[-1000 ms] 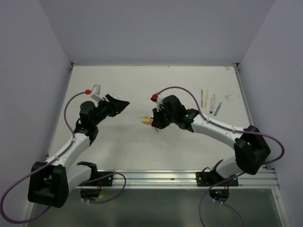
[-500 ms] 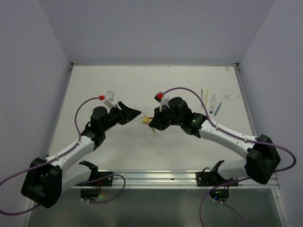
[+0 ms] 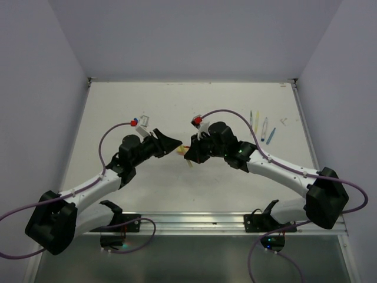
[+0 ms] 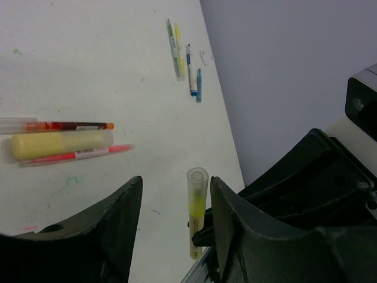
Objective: Open the pen caps
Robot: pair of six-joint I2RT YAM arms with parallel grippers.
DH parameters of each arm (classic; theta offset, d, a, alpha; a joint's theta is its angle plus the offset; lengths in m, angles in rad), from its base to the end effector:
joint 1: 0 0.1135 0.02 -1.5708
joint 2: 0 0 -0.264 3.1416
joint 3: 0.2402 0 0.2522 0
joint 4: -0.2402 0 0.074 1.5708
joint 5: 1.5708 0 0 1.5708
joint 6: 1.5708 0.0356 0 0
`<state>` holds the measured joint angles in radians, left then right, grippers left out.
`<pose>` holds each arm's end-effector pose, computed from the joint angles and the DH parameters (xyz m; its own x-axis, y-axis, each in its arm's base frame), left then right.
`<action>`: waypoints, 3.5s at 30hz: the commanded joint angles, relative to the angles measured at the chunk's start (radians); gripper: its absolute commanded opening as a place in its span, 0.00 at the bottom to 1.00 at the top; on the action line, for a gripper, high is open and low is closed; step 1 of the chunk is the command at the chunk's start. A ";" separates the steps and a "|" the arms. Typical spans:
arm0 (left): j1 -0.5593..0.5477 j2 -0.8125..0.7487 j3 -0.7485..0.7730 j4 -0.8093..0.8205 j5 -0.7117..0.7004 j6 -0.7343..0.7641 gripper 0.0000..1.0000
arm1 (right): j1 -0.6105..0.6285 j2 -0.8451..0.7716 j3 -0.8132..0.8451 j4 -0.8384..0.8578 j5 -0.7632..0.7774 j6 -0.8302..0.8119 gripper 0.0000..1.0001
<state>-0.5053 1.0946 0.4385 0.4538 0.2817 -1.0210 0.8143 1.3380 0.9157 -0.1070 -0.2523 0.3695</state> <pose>0.2014 -0.1227 0.2245 -0.6915 -0.5534 -0.4642 0.2176 0.4532 -0.8644 0.2000 0.2248 0.2699 -0.6309 -0.1590 -0.7594 -0.6694 0.6063 0.4293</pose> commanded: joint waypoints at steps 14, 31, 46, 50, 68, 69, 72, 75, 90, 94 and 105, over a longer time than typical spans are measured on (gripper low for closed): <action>-0.015 0.027 0.012 0.094 -0.001 -0.024 0.48 | 0.026 0.035 0.002 0.095 -0.025 0.022 0.00; -0.018 0.041 0.005 0.115 0.017 -0.019 0.00 | 0.031 0.072 0.026 0.128 -0.013 0.052 0.00; -0.018 0.051 0.020 0.167 -0.007 -0.134 0.00 | 0.045 0.151 0.018 0.165 -0.024 0.049 0.14; -0.018 0.051 0.040 0.142 -0.027 -0.148 0.00 | 0.068 0.170 0.032 0.147 0.013 0.028 0.00; 0.039 0.102 0.425 -0.331 -0.415 0.131 0.00 | 0.295 0.179 0.015 -0.098 0.525 -0.030 0.00; 0.047 0.096 0.442 -0.322 -0.409 0.154 0.00 | 0.295 0.179 0.017 -0.112 0.518 -0.033 0.00; 0.054 0.102 0.518 -0.426 -0.429 0.258 0.00 | 0.295 0.170 0.019 -0.125 0.536 -0.024 0.00; 0.065 0.100 0.526 -0.550 -0.475 0.331 0.00 | 0.261 0.135 0.020 -0.154 0.570 -0.001 0.00; 0.217 0.287 0.388 -0.610 -0.380 0.530 0.00 | -0.273 0.007 -0.037 -0.324 0.565 -0.021 0.00; 0.221 0.370 0.401 -0.601 -0.395 0.564 0.00 | -0.375 0.059 -0.043 -0.327 0.573 -0.024 0.00; 0.275 0.516 0.413 -0.557 -0.381 0.604 0.00 | -0.550 0.225 -0.020 -0.292 0.591 -0.057 0.00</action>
<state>-0.2539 1.5955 0.8120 -0.1425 -0.1001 -0.4564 0.2977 1.5368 0.8745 -0.4252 0.3050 0.3332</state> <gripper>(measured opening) 0.179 0.056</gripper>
